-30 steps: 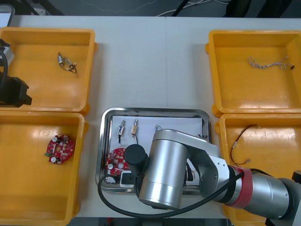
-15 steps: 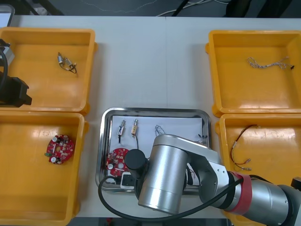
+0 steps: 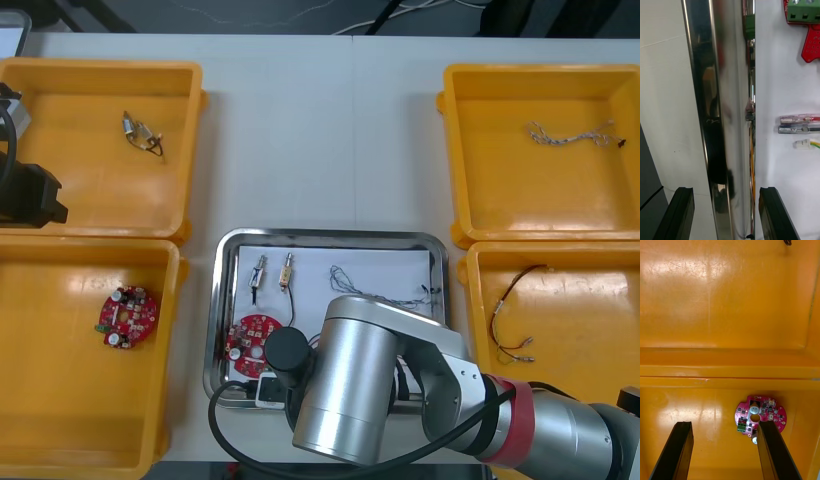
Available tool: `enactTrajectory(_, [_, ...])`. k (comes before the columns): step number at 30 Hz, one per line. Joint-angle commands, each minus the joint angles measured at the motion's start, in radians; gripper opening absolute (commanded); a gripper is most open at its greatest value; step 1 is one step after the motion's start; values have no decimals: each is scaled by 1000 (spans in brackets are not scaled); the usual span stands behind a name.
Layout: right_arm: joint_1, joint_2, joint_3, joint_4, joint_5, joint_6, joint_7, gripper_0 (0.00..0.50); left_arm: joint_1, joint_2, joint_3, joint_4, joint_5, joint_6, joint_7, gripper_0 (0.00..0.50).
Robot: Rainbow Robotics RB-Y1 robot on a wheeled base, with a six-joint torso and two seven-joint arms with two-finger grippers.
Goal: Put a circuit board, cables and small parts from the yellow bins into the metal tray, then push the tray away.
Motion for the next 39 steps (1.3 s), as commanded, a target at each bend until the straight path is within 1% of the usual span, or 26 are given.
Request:
enactTrajectory(1, [27,37,22,-9,19,-9,45,500,16,17,13,-30,-3,6,-50,500])
enactTrajectory(11, [36,38,20,-9,33,-13,59,500,16,17,13,-30,-3,6,-50,500])
enactTrajectory(13, [36,38,20,-9,31,-13,61,474,16,17,13,-30,-3,6,-50,500])
enactTrajectory(18, [39,38,22,-9,41,-13,68,458,16,17,13,-30,-3,6,-50,500])
enactTrajectory(19, [40,38,22,-9,44,-13,68,438,16,17,13,-30,-3,6,-50,500])
enactTrajectory(20, [40,38,22,-9,44,-13,68,427,16,17,13,-30,-3,6,-50,500])
enactTrajectory(23, [39,38,22,-9,47,-15,70,361,16,17,13,-30,-3,6,-50,500])
enactTrajectory(25, [39,37,20,-9,48,-15,70,237,16,17,13,-30,-3,6,-50,500])
enactTrajectory(26, [39,37,22,-9,50,-15,70,187,16,17,13,-30,-3,6,-50,500])
enactTrajectory(27, [39,37,22,-9,51,-15,70,186,16,17,13,-30,-3,6,-50,500])
enactTrajectory(29, [39,37,22,-9,56,-17,70,71,16,17,13,-30,-3,6,-50,500])
enactTrajectory(32, [37,35,20,-9,57,-20,70,36,16,17,13,-30,-3,6,-50,500])
enactTrajectory(39, [7,26,20,-9,59,-26,73,31,16,17,13,-30,-3,6,-50,500])
